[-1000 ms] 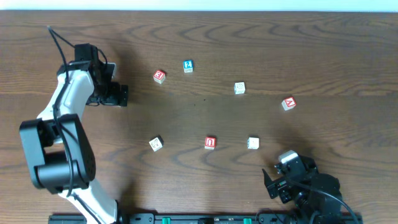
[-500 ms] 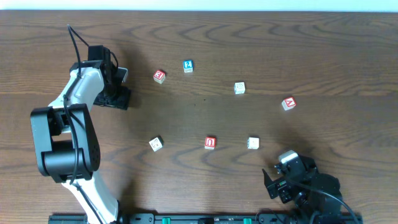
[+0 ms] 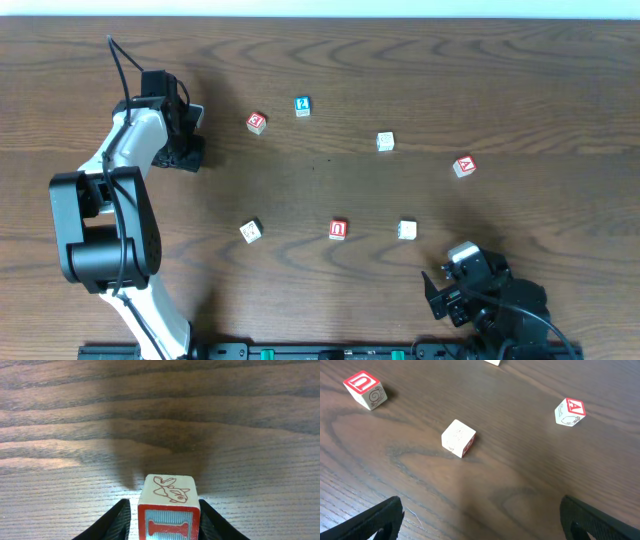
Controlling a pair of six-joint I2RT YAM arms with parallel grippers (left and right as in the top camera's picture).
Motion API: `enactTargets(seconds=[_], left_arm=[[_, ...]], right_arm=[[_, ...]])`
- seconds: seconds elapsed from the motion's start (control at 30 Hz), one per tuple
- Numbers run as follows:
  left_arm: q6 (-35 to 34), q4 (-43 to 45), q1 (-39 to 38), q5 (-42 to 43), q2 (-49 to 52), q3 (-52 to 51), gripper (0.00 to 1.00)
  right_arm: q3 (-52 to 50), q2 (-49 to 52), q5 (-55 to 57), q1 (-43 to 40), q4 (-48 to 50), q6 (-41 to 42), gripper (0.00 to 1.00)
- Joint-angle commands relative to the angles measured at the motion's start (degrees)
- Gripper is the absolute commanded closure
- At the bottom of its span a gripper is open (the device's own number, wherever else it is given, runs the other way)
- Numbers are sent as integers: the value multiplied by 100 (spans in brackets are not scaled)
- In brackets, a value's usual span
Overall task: Spell out Ai2
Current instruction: 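Lower the left gripper and grasp the I block, then carry the I block with the left gripper toward the table center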
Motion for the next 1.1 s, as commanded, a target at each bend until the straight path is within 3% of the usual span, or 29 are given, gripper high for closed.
enactTargets(seconds=[0.0,0.47,0.6,0.67,0.87,1.07], left_arm=[[-11,2,13,-74,31,118,60],[-118,-103,-44,101,31,284,70],[-26,-507,-365,116,31,966,81],[286,-737,-643,114,31,1401,95],[1537,-857,-1753,173,31,2411,95],[2798,-1001,-2586,1198,85,2481,95]], right_arm=[[-59,-31,-48,-46,-33,-61,1],[-59,-31,-48,-46,-33,-61,1],[-59,-31,-48,-46,-33,-61,1],[-59,-31,-46,-46,-31,-61,1],[-59,-31,-46,-46,-33,-61,1],[-59,-31,-46,-46,-33,-61,1]])
